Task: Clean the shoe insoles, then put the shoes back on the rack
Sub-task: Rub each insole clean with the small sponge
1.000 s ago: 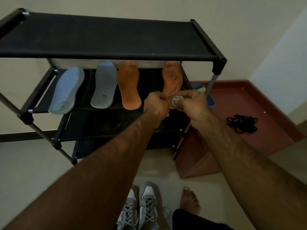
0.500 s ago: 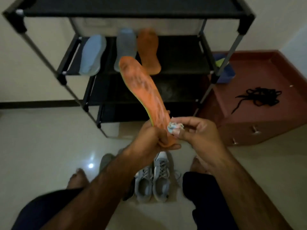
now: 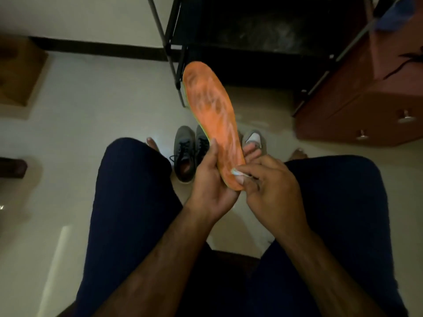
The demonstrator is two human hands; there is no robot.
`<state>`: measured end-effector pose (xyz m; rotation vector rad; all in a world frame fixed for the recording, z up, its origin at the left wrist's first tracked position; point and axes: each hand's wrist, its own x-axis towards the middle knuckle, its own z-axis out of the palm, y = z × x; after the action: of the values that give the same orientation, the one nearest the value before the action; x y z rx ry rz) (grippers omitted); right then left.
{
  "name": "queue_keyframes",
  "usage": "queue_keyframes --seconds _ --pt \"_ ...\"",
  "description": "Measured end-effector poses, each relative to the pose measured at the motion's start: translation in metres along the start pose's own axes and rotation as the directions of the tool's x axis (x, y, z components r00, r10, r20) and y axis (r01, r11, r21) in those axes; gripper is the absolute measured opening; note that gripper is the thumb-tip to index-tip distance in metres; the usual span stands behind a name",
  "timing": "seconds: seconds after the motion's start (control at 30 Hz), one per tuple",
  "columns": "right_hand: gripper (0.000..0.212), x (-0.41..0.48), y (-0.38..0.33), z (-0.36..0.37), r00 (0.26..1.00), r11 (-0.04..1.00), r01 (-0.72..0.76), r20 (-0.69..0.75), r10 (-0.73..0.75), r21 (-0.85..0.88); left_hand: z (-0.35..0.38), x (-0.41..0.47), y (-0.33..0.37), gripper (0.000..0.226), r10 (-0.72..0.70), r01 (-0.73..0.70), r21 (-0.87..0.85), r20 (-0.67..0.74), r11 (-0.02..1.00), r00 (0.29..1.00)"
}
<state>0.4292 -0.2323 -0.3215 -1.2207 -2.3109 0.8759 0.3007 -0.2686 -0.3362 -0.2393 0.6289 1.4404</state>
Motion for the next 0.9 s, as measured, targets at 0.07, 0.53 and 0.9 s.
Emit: queue_keyframes --seconds 0.07,0.53,0.9 --pt "0.021 -0.022 -0.011 0.006 0.998 1.0 -0.015 0.055 0.013 0.023 -0.009 -0.007 0.001 0.081 0.021 -0.021 0.01 -0.074 1.0 0.997" --pt "0.013 -0.003 -0.012 0.021 0.988 0.984 -0.089 -0.135 0.069 -0.152 -0.012 -0.023 -0.001 0.066 0.04 -0.041 -0.012 -0.067 0.999 0.997" --pt "0.012 -0.028 -0.018 0.006 0.997 0.995 -0.072 -0.028 0.07 -0.064 -0.015 -0.018 -0.004 0.049 0.05 -0.044 0.049 -0.14 0.998 0.989"
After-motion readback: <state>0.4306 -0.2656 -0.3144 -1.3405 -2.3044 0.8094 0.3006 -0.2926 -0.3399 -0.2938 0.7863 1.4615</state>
